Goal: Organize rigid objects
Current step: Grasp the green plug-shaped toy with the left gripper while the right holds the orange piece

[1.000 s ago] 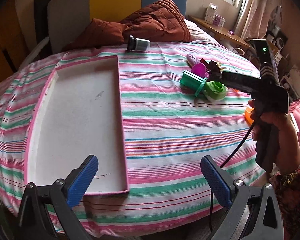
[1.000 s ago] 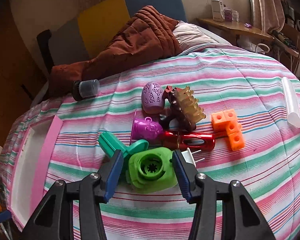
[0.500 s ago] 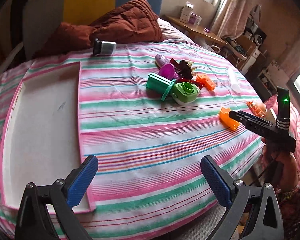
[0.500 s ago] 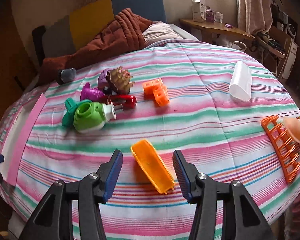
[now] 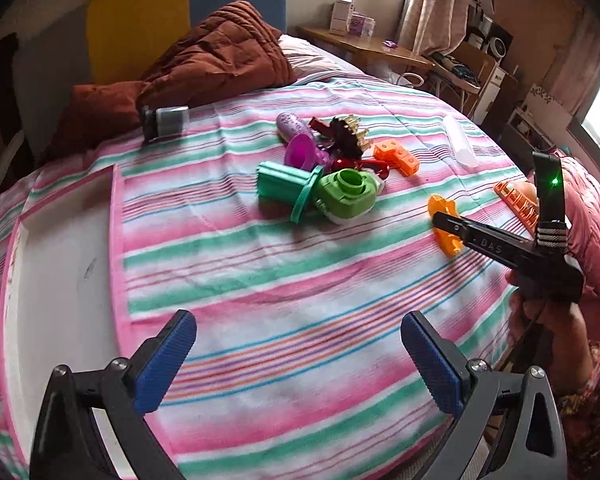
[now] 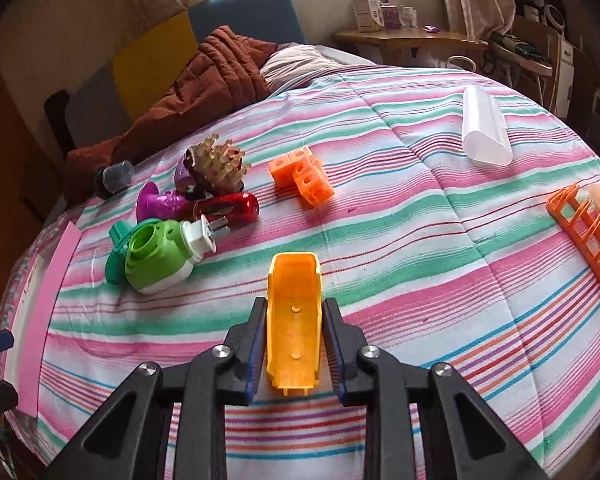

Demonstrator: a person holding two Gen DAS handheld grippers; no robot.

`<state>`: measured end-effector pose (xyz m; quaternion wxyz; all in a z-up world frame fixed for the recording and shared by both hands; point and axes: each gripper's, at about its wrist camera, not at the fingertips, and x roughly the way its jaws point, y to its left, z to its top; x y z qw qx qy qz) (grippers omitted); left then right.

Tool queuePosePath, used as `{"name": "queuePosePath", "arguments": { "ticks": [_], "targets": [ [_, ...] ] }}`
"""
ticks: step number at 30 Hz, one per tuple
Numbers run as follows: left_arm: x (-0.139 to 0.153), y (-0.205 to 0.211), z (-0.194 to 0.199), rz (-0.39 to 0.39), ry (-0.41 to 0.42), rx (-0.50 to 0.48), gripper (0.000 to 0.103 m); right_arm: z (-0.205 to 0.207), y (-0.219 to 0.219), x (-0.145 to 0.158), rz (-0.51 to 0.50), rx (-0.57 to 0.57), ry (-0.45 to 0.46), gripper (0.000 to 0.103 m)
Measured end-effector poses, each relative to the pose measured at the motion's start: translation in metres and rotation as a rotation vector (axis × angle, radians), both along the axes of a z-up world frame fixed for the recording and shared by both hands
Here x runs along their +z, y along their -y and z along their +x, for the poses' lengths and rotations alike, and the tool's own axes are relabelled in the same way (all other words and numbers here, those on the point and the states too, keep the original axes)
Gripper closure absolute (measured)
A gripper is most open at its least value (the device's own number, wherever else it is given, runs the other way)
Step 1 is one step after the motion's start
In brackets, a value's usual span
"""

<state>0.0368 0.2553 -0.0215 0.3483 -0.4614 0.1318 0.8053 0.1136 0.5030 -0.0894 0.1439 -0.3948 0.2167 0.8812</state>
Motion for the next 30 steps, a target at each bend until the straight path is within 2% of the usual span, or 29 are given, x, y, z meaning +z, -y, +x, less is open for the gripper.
{"name": "queuePosePath", "arguments": {
  "ticks": [7, 10, 16, 18, 20, 22, 23, 24, 30],
  "targets": [
    [0.006, -0.064, -0.006, -0.005, -0.091, -0.142, 0.0, -0.001, -0.001, -0.006, 0.04, -0.046, -0.075, 0.077],
    [0.009, -0.093, -0.012, 0.001, -0.131, -0.209, 0.0, 0.004, -0.004, -0.006, 0.023, -0.06, -0.105, 0.077],
    [-0.001, -0.138, -0.034, -0.006, -0.134, -0.278, 0.003, 0.006, -0.006, -0.009, -0.001, -0.07, -0.127, 0.077],
    [-0.01, -0.153, -0.039, -0.051, -0.154, -0.315, 0.003, 0.005, -0.006, -0.01, -0.011, -0.071, -0.133, 0.077],
    [-0.023, -0.164, -0.046, -0.099, -0.147, -0.337, 0.004, 0.007, -0.009, -0.011, -0.036, -0.073, -0.149, 0.077],
    [-0.037, -0.17, -0.055, -0.145, -0.106, -0.34, 0.012, 0.008, -0.01, -0.012, -0.053, -0.075, -0.161, 0.077],
    [-0.041, -0.169, -0.058, -0.146, -0.087, -0.342, 0.013, 0.008, -0.01, -0.012, -0.056, -0.076, -0.163, 0.077],
    [-0.041, -0.168, -0.057, -0.135, -0.094, -0.341, 0.013, 0.008, -0.011, -0.012, -0.055, -0.076, -0.164, 0.077],
    [-0.035, -0.155, -0.039, -0.057, 0.013, -0.402, 0.012, 0.011, -0.014, -0.014, -0.07, -0.078, -0.178, 0.077]
  ]
}}
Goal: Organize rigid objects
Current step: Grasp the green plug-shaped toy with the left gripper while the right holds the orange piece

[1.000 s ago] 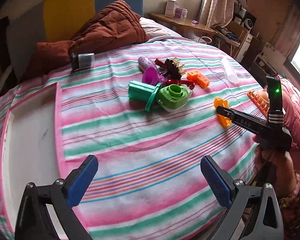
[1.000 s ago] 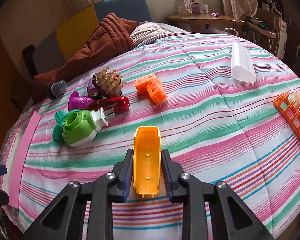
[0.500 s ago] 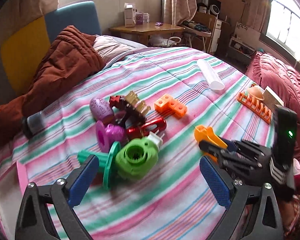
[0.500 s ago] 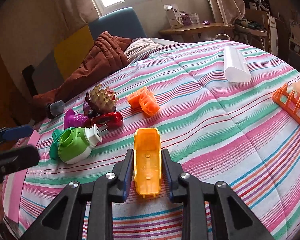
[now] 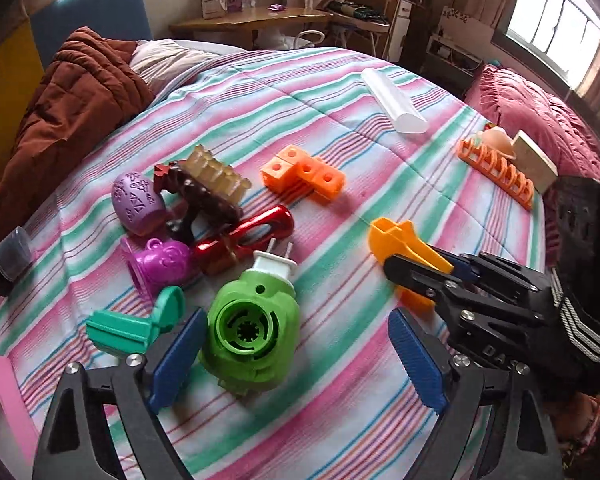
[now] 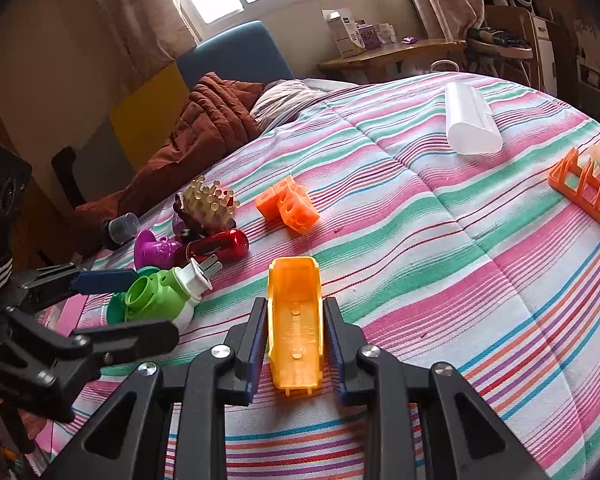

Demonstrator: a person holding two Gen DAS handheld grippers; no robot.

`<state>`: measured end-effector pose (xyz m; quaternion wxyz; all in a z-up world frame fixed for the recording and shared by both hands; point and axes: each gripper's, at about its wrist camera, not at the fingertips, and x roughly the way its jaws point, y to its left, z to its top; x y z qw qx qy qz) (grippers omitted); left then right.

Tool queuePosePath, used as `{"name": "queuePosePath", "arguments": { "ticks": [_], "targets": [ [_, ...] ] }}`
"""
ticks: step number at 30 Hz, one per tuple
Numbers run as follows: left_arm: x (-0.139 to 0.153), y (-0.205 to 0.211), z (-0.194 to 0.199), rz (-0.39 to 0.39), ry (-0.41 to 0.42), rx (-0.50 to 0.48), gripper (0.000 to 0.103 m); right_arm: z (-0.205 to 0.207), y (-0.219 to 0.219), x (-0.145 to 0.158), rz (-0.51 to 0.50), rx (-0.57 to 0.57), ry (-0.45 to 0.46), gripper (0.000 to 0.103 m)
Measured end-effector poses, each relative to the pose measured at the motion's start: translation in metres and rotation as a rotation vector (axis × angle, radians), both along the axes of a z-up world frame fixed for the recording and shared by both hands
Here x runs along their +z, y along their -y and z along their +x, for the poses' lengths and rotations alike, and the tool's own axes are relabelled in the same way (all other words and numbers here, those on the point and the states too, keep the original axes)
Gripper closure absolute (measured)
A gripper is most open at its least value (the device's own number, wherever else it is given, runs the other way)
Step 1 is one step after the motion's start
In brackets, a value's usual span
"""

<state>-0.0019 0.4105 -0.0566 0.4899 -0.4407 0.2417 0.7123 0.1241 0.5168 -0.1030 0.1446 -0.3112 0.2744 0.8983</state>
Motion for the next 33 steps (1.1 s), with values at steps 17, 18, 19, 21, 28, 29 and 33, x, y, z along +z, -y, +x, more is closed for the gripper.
{"name": "queuePosePath", "arguments": {
  "ticks": [17, 18, 19, 21, 28, 29, 33],
  "targets": [
    [-0.017, 0.004, -0.009, -0.025, 0.003, 0.128, 0.05, 0.001, 0.0, -0.001, -0.005, -0.001, -0.01, 0.077],
    [-0.017, 0.006, -0.008, -0.019, 0.006, 0.13, 0.05, 0.001, 0.0, -0.001, -0.004, -0.002, -0.009, 0.077],
    [-0.016, 0.008, -0.007, -0.015, 0.005, 0.133, 0.05, 0.001, 0.0, -0.001, -0.002, -0.002, -0.008, 0.077],
    [-0.016, 0.014, -0.003, -0.011, 0.003, 0.143, 0.05, 0.001, 0.001, -0.001, -0.001, -0.003, -0.008, 0.077],
    [-0.016, 0.04, 0.017, 0.004, -0.039, 0.187, 0.05, 0.0, 0.0, -0.002, 0.007, -0.002, -0.003, 0.077],
    [-0.018, 0.043, 0.019, -0.002, -0.037, 0.198, 0.05, 0.0, 0.0, -0.002, 0.008, -0.002, -0.002, 0.077],
    [-0.029, 0.053, 0.026, -0.016, -0.02, 0.21, 0.05, 0.001, 0.0, -0.002, 0.019, -0.001, 0.006, 0.077]
  ]
}}
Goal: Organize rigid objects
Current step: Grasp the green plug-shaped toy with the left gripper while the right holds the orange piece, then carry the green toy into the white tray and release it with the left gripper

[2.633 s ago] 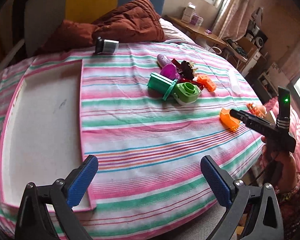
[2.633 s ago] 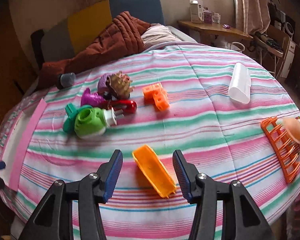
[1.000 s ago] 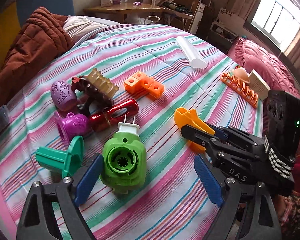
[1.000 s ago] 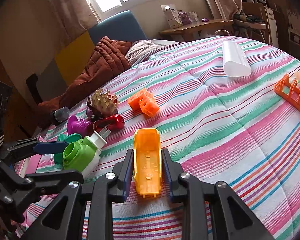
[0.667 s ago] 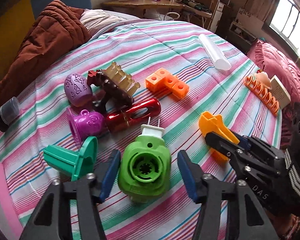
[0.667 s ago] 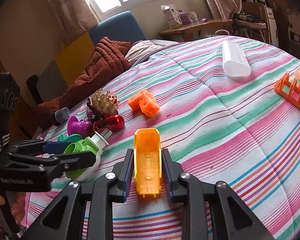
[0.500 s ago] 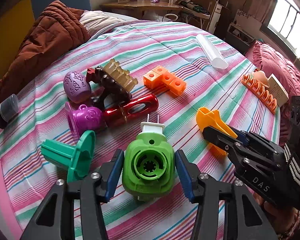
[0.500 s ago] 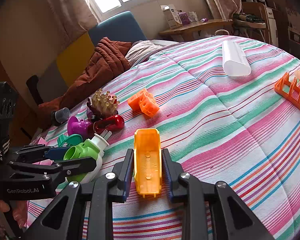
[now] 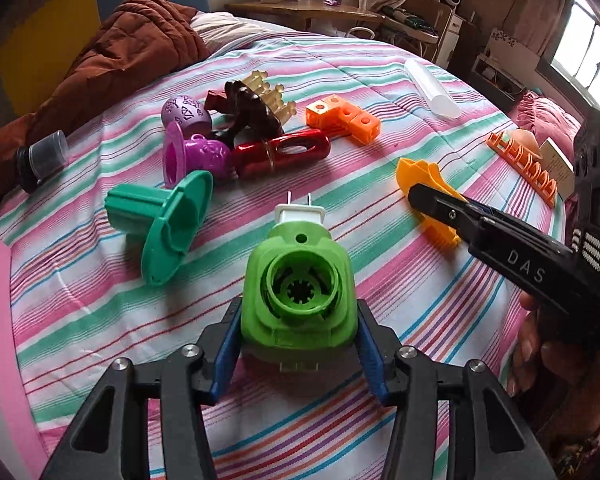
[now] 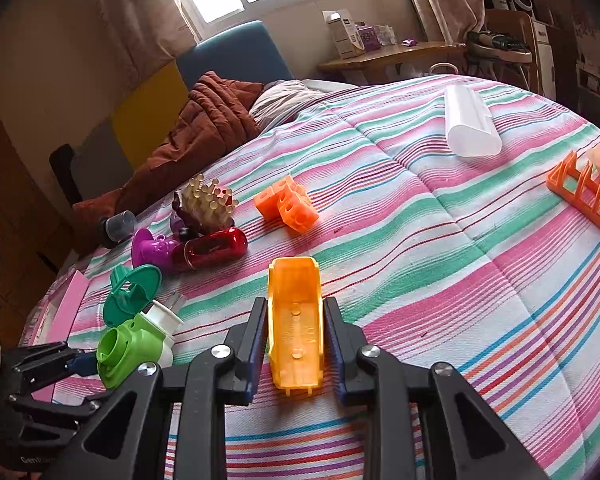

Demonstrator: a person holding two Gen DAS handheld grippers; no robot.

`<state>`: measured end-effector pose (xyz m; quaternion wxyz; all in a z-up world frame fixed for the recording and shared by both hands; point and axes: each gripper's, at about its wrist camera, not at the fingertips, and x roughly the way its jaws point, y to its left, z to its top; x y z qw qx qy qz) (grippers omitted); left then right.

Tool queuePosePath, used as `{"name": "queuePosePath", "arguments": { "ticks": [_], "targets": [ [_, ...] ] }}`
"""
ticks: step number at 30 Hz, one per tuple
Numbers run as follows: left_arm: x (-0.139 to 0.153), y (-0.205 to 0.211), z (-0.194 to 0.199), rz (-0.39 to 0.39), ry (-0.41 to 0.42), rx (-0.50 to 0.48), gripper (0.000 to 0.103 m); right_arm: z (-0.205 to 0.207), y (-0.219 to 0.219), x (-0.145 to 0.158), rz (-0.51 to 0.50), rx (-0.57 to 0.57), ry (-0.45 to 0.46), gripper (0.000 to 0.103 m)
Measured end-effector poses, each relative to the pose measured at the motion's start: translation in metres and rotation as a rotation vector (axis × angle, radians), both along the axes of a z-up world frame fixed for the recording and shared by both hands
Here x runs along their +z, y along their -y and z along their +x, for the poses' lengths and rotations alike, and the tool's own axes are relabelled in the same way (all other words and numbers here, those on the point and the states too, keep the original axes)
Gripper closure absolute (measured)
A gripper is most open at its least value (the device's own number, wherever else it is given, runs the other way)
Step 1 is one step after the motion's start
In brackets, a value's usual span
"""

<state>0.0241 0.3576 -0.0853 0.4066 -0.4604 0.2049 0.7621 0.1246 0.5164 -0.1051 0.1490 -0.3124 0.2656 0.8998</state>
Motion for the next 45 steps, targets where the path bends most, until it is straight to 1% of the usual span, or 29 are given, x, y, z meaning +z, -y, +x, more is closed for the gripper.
{"name": "queuePosePath", "arguments": {
  "ticks": [1, 4, 8, 10, 14, 16, 18, 20, 22, 23, 25, 26, 27, 29, 31, 33, 36, 45],
  "targets": [
    [0.001, 0.003, 0.002, 0.004, -0.001, 0.001, 0.05, 0.0, 0.0, 0.0, 0.003, 0.0, 0.001, 0.077],
    [0.006, 0.015, 0.002, 0.042, 0.03, 0.03, 0.051, 0.0, 0.002, 0.001, 0.013, -0.002, 0.006, 0.077],
    [0.014, 0.035, 0.003, 0.062, 0.022, 0.063, 0.051, -0.001, 0.004, 0.002, 0.032, -0.003, 0.021, 0.077],
    [0.017, 0.047, 0.002, 0.074, 0.032, 0.079, 0.051, -0.002, 0.007, 0.003, 0.046, -0.005, 0.033, 0.077],
    [0.013, 0.068, 0.004, 0.049, 0.037, 0.106, 0.051, -0.005, 0.015, 0.006, 0.092, -0.01, 0.072, 0.077],
    [0.012, 0.076, 0.008, 0.035, 0.011, 0.115, 0.05, -0.005, 0.018, 0.007, 0.116, -0.01, 0.087, 0.077],
    [0.008, 0.081, 0.008, 0.03, 0.023, 0.119, 0.05, -0.006, 0.019, 0.007, 0.12, -0.01, 0.09, 0.077],
    [0.008, 0.083, 0.006, 0.045, 0.041, 0.131, 0.045, -0.006, 0.019, 0.008, 0.119, -0.012, 0.093, 0.077],
    [0.01, 0.082, 0.004, 0.06, 0.053, 0.141, 0.034, -0.006, 0.02, 0.008, 0.123, -0.014, 0.1, 0.077],
    [0.011, 0.081, 0.002, 0.066, 0.057, 0.145, 0.034, -0.006, 0.02, 0.008, 0.126, -0.015, 0.104, 0.077],
    [0.012, 0.077, 0.0, 0.061, 0.06, 0.146, 0.035, -0.005, 0.021, 0.009, 0.128, -0.019, 0.112, 0.077],
    [0.01, 0.076, -0.001, 0.049, 0.059, 0.148, 0.041, -0.006, 0.022, 0.009, 0.129, -0.022, 0.117, 0.077],
    [0.009, 0.075, -0.002, 0.039, 0.06, 0.146, 0.05, -0.005, 0.022, 0.01, 0.128, -0.027, 0.124, 0.077],
    [0.01, 0.076, -0.002, 0.041, 0.055, 0.142, 0.05, -0.004, 0.024, 0.012, 0.117, -0.036, 0.136, 0.077],
    [0.011, 0.08, -0.001, 0.037, 0.039, 0.138, 0.05, -0.002, 0.025, 0.014, 0.088, -0.044, 0.131, 0.077],
    [0.012, 0.085, -0.001, 0.042, 0.04, 0.142, 0.05, 0.0, 0.028, 0.016, 0.063, -0.046, 0.13, 0.077],
    [0.016, 0.097, -0.003, 0.067, 0.051, 0.159, 0.05, 0.001, 0.037, 0.018, 0.049, -0.039, 0.13, 0.077],
    [0.043, 0.138, -0.011, 0.148, 0.039, 0.208, 0.05, -0.009, 0.076, 0.029, 0.037, 0.033, 0.119, 0.077]
  ]
}}
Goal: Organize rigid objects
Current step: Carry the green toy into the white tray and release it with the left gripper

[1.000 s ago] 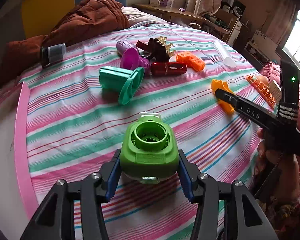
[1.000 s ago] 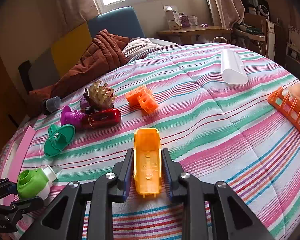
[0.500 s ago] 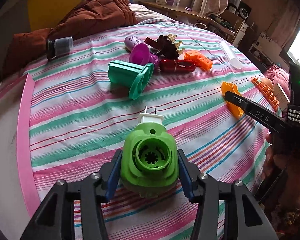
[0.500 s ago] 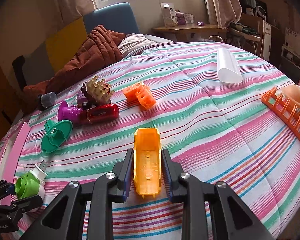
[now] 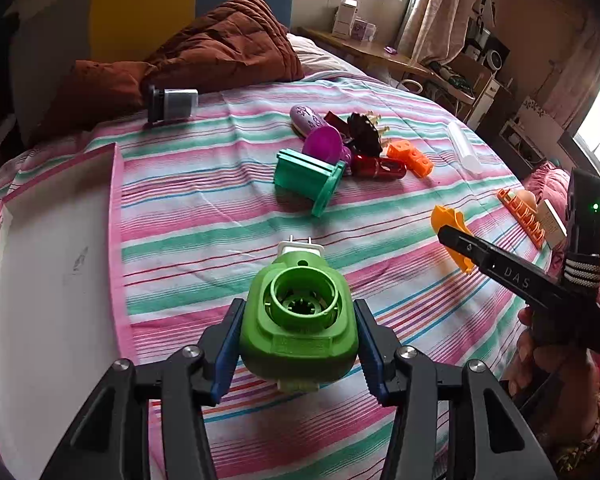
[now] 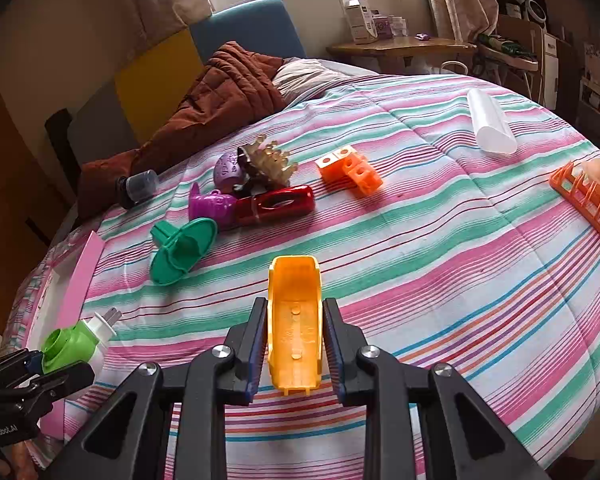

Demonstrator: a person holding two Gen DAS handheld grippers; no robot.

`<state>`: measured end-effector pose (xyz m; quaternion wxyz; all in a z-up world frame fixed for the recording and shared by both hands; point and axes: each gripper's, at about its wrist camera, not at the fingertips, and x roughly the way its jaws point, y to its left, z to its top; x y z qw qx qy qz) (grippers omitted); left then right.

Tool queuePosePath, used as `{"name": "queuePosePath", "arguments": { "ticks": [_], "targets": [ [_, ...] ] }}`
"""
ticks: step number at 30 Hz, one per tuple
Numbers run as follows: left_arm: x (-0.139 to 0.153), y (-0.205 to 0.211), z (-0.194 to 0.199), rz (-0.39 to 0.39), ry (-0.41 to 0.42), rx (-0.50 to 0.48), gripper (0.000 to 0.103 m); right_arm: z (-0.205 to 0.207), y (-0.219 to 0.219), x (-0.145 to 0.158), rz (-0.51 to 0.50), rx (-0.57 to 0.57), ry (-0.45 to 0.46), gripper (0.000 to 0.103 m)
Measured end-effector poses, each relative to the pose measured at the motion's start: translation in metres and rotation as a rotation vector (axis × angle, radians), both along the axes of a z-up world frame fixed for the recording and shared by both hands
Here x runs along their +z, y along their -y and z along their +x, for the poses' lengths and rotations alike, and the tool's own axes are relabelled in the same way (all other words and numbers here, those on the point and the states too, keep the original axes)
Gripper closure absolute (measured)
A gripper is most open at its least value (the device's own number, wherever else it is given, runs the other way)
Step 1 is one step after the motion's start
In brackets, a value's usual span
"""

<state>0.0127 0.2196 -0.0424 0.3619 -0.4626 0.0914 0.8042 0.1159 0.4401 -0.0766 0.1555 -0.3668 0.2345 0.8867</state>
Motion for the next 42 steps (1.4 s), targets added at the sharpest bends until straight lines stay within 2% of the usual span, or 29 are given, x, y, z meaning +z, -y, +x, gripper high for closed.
{"name": "queuePosePath", "arguments": {
  "ticks": [6, 12, 20, 30, 38, 42],
  "targets": [
    [0.021, 0.035, -0.021, 0.061, -0.017, 0.079, 0.05, -0.009, 0.035, 0.008, -0.022, 0.078, -0.023, 0.077],
    [0.027, 0.074, -0.05, 0.051, -0.06, 0.174, 0.05, -0.024, 0.071, 0.015, -0.039, 0.164, -0.034, 0.077],
    [0.015, 0.124, -0.113, -0.003, -0.084, 0.318, 0.05, -0.044, 0.108, 0.027, -0.061, 0.248, -0.047, 0.077],
    [-0.012, 0.149, -0.189, -0.129, -0.086, 0.413, 0.05, -0.056, 0.133, 0.042, -0.063, 0.307, -0.065, 0.077],
    [-0.025, 0.157, -0.204, -0.157, -0.063, 0.441, 0.05, -0.061, 0.138, 0.039, -0.071, 0.318, -0.048, 0.077],
    [-0.02, 0.171, -0.197, -0.096, -0.04, 0.48, 0.037, -0.063, 0.141, 0.036, -0.067, 0.328, -0.042, 0.077]
  ]
}}
